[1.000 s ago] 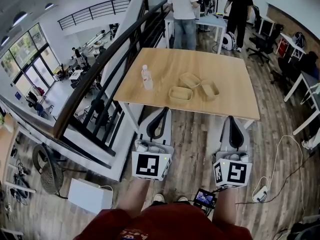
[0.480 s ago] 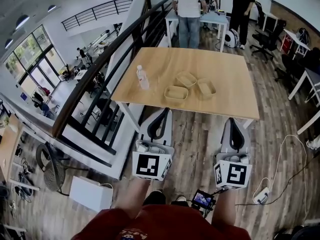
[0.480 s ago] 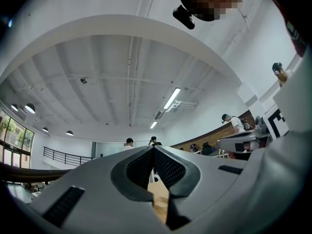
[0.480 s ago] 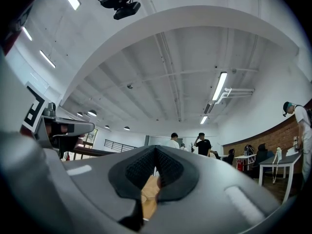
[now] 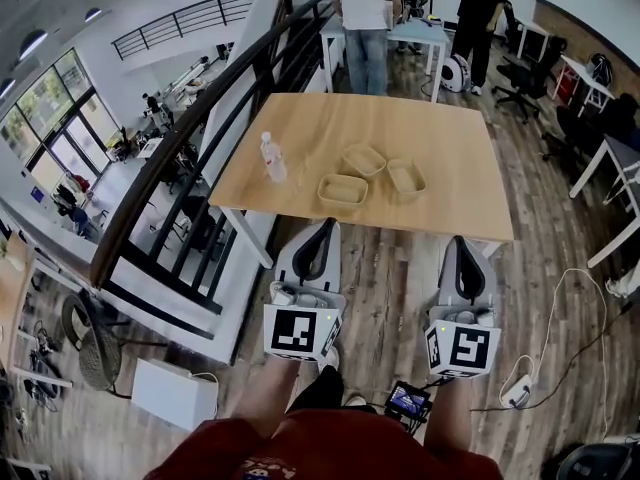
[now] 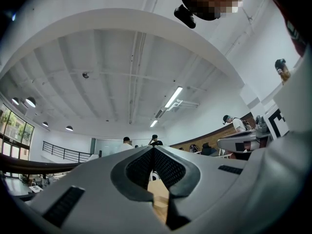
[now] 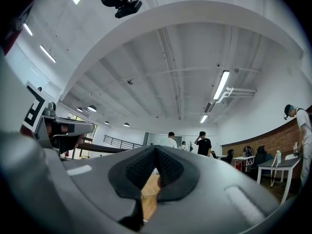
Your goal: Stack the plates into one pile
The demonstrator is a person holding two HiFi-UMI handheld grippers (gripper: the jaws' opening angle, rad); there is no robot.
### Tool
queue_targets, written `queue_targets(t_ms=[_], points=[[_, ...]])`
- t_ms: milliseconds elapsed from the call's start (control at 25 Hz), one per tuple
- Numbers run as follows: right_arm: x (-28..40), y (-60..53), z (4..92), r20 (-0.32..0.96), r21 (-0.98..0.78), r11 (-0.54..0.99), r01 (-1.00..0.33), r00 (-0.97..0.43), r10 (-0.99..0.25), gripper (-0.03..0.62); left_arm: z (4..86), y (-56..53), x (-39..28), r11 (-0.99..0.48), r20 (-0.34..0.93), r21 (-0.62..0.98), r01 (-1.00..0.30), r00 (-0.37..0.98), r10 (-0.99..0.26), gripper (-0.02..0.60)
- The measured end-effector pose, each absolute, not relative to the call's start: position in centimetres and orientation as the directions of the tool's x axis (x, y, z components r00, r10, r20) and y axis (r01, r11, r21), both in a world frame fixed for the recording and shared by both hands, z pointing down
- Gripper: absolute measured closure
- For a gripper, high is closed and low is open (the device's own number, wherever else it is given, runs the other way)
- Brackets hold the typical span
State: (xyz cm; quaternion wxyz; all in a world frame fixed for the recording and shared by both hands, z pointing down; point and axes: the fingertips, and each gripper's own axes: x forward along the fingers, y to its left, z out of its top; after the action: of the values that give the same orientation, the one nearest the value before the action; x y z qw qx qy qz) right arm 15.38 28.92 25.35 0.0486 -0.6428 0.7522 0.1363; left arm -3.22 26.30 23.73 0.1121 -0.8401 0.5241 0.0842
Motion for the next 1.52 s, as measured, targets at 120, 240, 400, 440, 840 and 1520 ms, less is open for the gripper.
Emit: queue_targets(t_ms=[120,240,400,440,840,1520], points=[[14.8,27.1,25.0,-0.246,0.163,0.135,-0.977,-0.173,-0.954,0.585,23.7,24.3,-3.7,-0.426,-0.266,-0.089,-0.900,0.434,-0.861,0.575],[14.3,24.8,24.6,-0.256,0.156,0.128,-0.979,-0.165,-0.952,0.585,23.9,22.0,-4.6,-0.422,-0.263,-0.075,-0.903,0.427,-0.865,0.575],[12.6,21.1,24.4,-0.264,0.145,0.123,-0.982,-0.158,-0.951,0.585,23.9,18.6,-6.8,-0.417,-0.271,-0.068,-0.906,0.419,-0.866,0.575],[12.1,20.2,24.4,-0.263,0.150,0.124,-0.981,-0.161,-0.951,0.585,23.9,17.8,-7.2,-0.424,-0.268,-0.068,-0.903,0.426,-0.864,0.575],[6.9,11.7,23.8,-0.244,0.203,0.136,-0.970,-0.184,-0.952,0.585,24.1,9.6,-12.0,-0.434,-0.272,-0.042,-0.900,0.429,-0.861,0.575],[7.8,4.7,25.1,-0.246,0.165,0.112,-0.980,-0.150,-0.957,0.583,25.4,1.7,-11.3,-0.460,-0.260,-0.025,-0.888,0.450,-0.855,0.575]])
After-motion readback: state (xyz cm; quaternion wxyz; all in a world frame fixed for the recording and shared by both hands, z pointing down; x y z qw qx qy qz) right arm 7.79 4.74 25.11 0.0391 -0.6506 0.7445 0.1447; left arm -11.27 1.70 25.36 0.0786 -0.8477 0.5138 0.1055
